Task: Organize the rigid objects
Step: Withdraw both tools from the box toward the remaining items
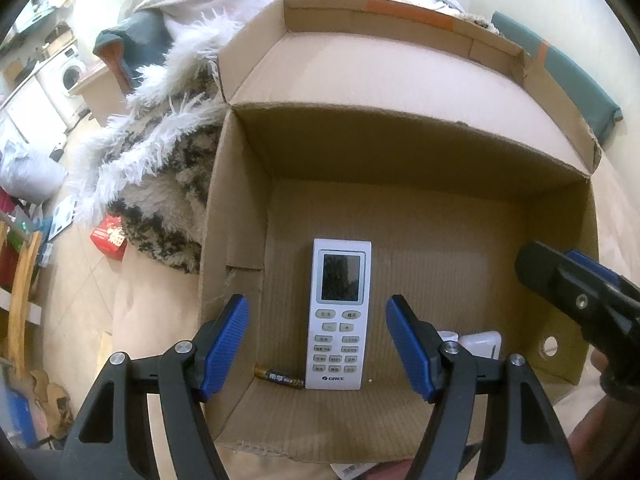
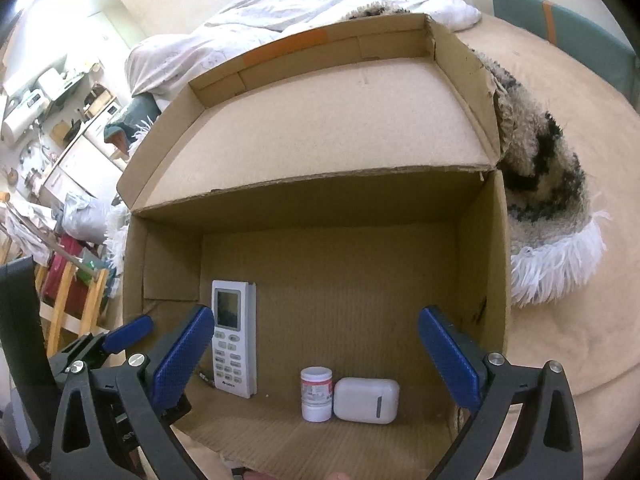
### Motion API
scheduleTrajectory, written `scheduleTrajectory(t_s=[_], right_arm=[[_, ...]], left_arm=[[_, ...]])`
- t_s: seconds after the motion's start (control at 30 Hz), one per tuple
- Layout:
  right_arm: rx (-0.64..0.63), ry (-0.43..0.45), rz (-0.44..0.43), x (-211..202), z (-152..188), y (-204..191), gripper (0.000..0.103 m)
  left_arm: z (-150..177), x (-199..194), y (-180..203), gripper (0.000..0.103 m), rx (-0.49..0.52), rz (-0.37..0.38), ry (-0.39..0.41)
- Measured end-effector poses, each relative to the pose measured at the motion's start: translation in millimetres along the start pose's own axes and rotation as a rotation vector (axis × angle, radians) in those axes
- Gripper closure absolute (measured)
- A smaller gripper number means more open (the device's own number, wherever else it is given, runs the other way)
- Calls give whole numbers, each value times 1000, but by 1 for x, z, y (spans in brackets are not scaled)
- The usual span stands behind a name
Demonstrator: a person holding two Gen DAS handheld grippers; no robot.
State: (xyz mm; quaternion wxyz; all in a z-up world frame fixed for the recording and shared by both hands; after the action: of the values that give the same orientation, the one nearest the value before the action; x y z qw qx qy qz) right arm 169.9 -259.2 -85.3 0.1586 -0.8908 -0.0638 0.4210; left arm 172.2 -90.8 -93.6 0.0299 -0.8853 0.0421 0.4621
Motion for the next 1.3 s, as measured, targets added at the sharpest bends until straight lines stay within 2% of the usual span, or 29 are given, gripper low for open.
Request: scheduleTrajectory(t_s=[0.23,0.43,0.53,0.73,1.1,1.23,1.3], right_arm=[[7,70,-42,-15,-4,-4,0],[-23,110,4,-35,-1,-2,0],[-20,101,16,-46,4,2,0],[-42,97,36,-67,21,3,0],[-67,-6,71,-84,76,12,0],[-52,-72,76,-78,90,19,0],[-24,-112,69,-73,94,23,0]], left_arm=[[-6,-18,-5,35,-21,8,42],[-8,-43,-14,35,-22,8,76],[-5,-54,-21,35,-44,-1,80],[15,-74,-38,35,-97,-2,68],[68,-72,-48,35,-106,13,-7],[85,-65,-47,35,-104,33,-62],[94,-56,-41,35,-92,57,-116]])
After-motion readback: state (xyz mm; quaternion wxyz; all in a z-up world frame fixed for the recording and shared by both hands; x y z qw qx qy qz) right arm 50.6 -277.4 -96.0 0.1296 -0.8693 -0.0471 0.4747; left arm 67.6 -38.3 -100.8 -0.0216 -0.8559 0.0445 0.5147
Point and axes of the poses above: each gripper's, at about its wrist camera, not at the fingertips, and x roughly the way its jaws point, y to its right, z to its underside, the point moved 1 cm from there along x, roughly the way its jaws point, and after that the axes turned 7 degrees about y, right-handed, at the moved point
